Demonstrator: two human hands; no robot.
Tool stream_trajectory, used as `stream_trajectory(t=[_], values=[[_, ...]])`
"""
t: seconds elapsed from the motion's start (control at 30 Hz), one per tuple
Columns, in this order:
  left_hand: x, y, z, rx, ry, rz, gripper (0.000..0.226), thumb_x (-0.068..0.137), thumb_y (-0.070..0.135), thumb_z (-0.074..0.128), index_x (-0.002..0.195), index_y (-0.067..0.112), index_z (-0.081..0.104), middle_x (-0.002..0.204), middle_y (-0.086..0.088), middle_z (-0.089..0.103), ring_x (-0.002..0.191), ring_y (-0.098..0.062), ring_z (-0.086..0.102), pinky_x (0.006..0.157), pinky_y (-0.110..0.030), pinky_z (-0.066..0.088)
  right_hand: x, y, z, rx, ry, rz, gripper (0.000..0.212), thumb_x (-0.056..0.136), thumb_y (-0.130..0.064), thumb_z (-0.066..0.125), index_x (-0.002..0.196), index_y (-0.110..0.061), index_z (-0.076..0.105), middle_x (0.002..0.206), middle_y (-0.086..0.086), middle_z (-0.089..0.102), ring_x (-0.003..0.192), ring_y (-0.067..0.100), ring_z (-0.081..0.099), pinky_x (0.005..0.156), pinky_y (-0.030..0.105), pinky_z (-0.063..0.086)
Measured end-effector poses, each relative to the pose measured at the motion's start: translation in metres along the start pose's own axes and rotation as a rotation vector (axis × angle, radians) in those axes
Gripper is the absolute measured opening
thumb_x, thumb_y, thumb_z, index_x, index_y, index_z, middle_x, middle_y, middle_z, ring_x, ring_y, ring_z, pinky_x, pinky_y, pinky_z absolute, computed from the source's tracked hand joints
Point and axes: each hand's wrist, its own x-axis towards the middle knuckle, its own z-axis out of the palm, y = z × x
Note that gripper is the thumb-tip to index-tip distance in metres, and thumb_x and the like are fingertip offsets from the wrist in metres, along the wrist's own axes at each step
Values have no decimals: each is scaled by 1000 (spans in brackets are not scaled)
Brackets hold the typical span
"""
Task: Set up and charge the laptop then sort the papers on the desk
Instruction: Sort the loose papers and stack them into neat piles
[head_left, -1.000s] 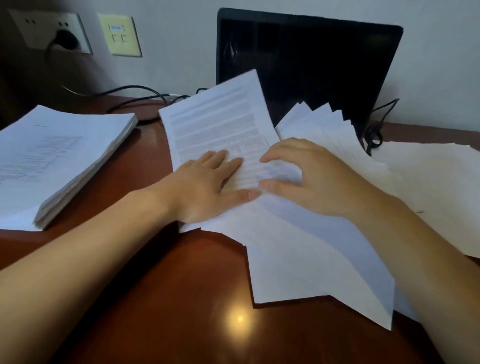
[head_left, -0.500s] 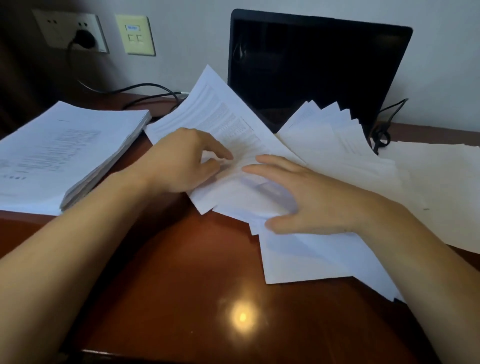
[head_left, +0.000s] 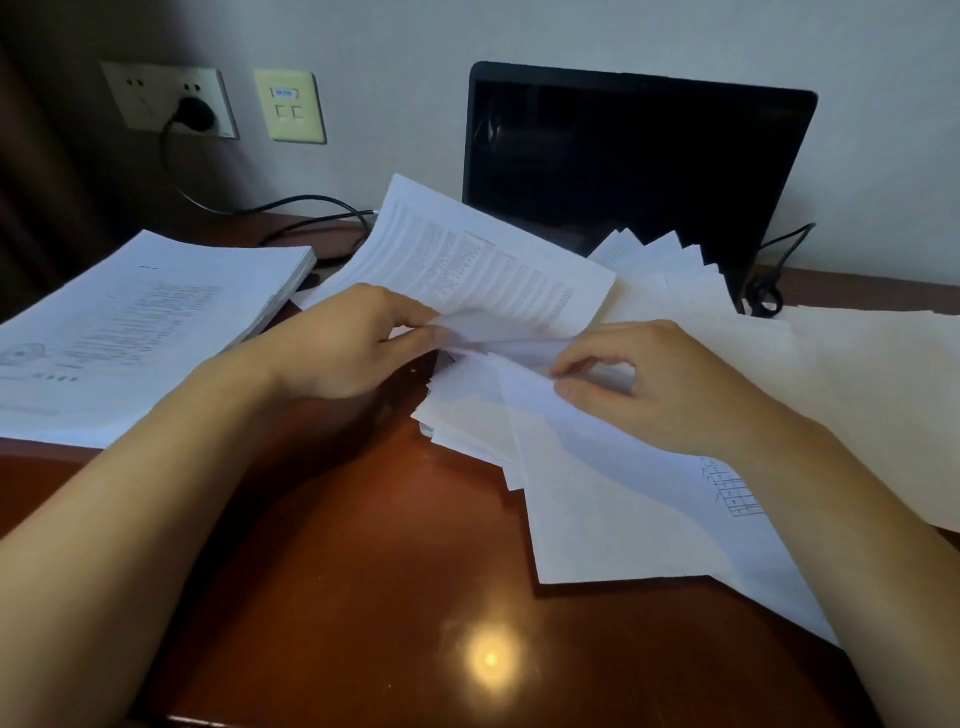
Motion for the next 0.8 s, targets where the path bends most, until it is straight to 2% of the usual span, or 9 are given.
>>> stream_trajectory(t=[0.07, 0.17, 0.23, 0.33, 0.43, 0.57, 0.7, 0.73, 0.8], values=[[3, -2, 5, 83, 81, -36, 39, 101, 44, 53, 81, 15, 69, 72, 3, 65, 68, -11, 56, 61, -27, 44, -1, 1, -2, -31, -57, 37, 13, 88, -34, 67, 97, -30, 75, 95, -21, 71, 98, -3, 63, 91, 31, 52], [6, 1, 15, 193, 271, -23, 35, 101, 41, 59, 91, 13, 75, 83, -5, 73, 74, -24, 64, 68, -45, 54, -2, 1, -2, -81, -105, 65, 29, 83, -43, 69, 111, -36, 68, 105, -26, 66, 104, -7, 58, 95, 31, 50], [6, 11, 22, 207, 403, 106, 24, 96, 37, 66, 91, 17, 79, 83, -1, 76, 76, -27, 69, 67, -43, 56, 0, -2, 2, -105, -16, 37, 44, 79, -51, 71, 119, -38, 55, 110, -25, 58, 105, -4, 55, 90, 32, 50], [12, 28, 34, 257, 428, 296, 15, 90, 31, 68, 90, 23, 81, 84, 5, 77, 76, -24, 70, 66, -38, 54, 6, -10, 6, -198, 217, -43, 52, 83, -39, 74, 128, -29, 50, 118, -15, 47, 111, 3, 47, 80, 25, 44], [18, 40, 42, 306, 424, 401, 16, 91, 33, 68, 97, 24, 80, 94, 6, 75, 82, -24, 67, 68, -36, 47, 8, -12, 9, -223, 262, -174, 16, 88, -22, 71, 103, -21, 67, 103, -7, 61, 98, 14, 55, 80, 32, 48], [17, 26, 33, 371, 307, 265, 37, 82, 34, 61, 116, 27, 74, 110, 3, 72, 97, -27, 62, 78, -38, 46, 2, 3, -11, -248, 247, 169, 7, 82, -17, 69, 80, -24, 65, 78, -9, 67, 79, 22, 62, 71, 39, 52], [7, -4, 18, 412, 291, 77, 27, 95, 38, 57, 82, 22, 74, 82, -2, 73, 82, -34, 65, 68, -37, 44, -7, 16, -43, -424, 147, 471, 12, 79, -21, 69, 87, -20, 60, 84, -5, 62, 88, 25, 55, 70, 33, 41], [7, -3, 18, 422, 322, 91, 27, 96, 36, 57, 79, 23, 73, 78, -1, 72, 78, -33, 65, 67, -36, 41, -6, 13, -42, -479, 131, 452, 18, 80, -21, 69, 95, -19, 58, 90, -5, 61, 89, 25, 52, 72, 33, 38], [11, 11, 24, 454, 336, 146, 18, 91, 29, 60, 85, 26, 77, 78, 2, 74, 78, -31, 64, 69, -35, 41, -2, -2, -31, -474, 177, 209, 31, 82, -16, 68, 108, -19, 52, 100, -1, 62, 92, 28, 50, 77, 36, 40]])
